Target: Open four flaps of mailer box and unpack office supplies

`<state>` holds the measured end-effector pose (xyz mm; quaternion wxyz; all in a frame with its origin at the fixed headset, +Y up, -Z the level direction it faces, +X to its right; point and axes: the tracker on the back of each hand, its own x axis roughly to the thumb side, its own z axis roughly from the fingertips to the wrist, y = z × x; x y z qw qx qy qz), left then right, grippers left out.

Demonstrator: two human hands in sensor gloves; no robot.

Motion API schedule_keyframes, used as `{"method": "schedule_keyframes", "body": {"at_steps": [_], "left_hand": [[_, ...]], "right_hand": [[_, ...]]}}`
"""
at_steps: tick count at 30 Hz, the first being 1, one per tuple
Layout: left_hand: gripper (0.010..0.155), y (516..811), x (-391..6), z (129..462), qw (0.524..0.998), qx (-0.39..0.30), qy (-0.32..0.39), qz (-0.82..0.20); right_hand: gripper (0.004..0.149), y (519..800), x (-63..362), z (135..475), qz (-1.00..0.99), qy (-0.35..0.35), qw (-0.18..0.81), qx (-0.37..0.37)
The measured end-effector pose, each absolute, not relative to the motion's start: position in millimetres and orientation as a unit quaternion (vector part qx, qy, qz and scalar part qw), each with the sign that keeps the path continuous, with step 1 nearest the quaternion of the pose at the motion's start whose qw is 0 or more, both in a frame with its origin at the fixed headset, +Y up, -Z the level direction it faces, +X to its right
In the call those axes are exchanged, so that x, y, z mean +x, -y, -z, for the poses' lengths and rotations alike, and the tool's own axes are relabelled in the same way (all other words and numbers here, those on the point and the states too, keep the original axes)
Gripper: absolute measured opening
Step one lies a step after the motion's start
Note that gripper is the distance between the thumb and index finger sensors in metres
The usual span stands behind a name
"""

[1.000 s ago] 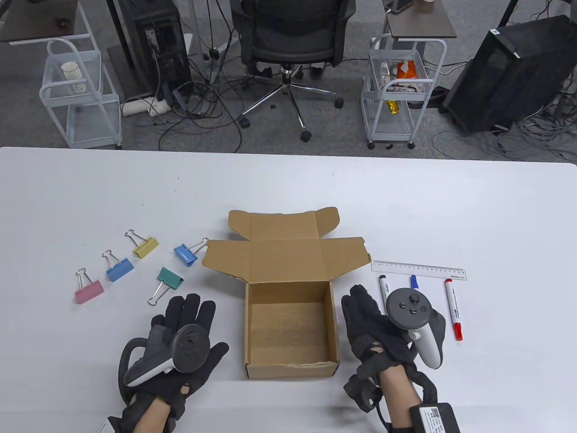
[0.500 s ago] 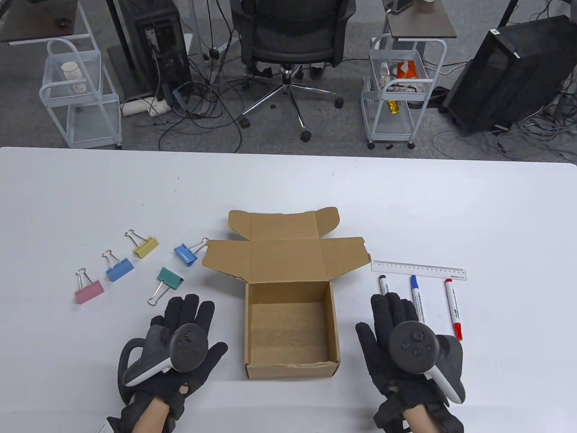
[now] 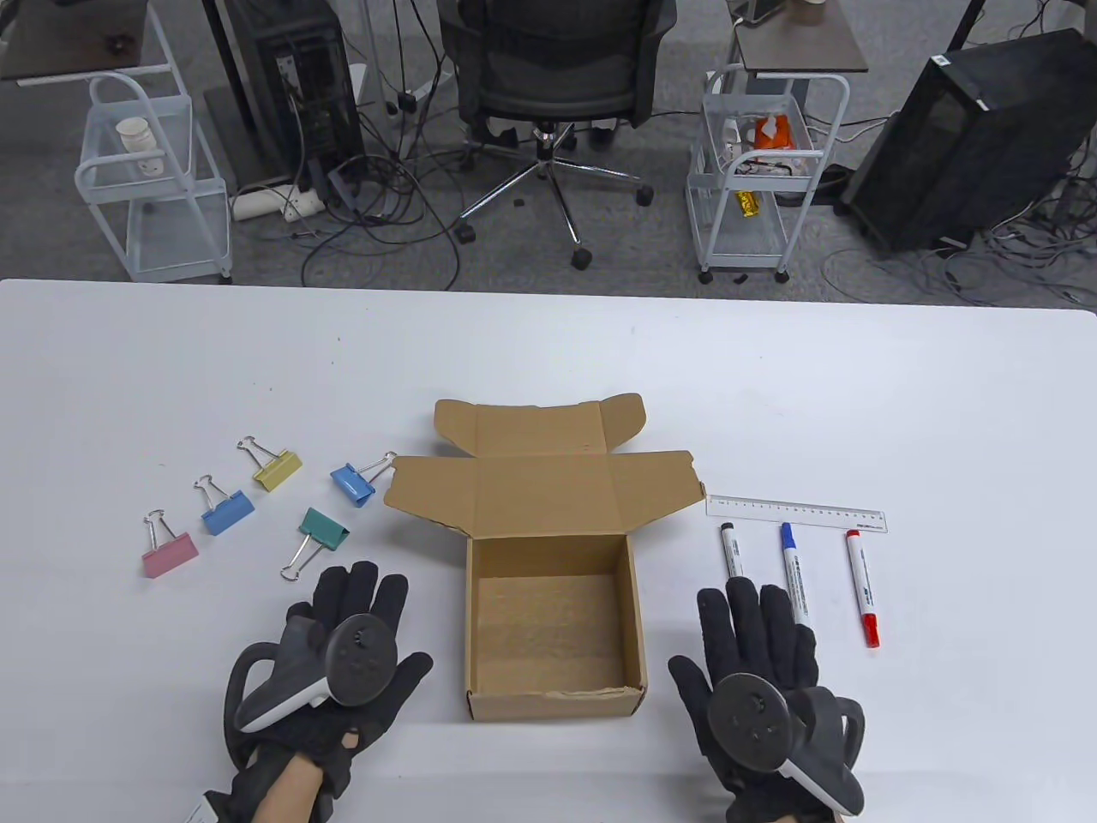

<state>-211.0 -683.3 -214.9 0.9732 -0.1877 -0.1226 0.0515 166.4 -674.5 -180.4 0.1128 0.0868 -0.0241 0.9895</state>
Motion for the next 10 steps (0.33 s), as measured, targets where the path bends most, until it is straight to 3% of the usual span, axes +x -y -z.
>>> {"method": "schedule_keyframes", "body": {"at_steps": [10], "left_hand": [[0.083,684.2,-210.2,215.0,0.973,-0.191,0.122,-0.049]], "right_hand": [[0.070,681.8,161.2,180.1,-0.993,0.025,0.073,0.087]]}}
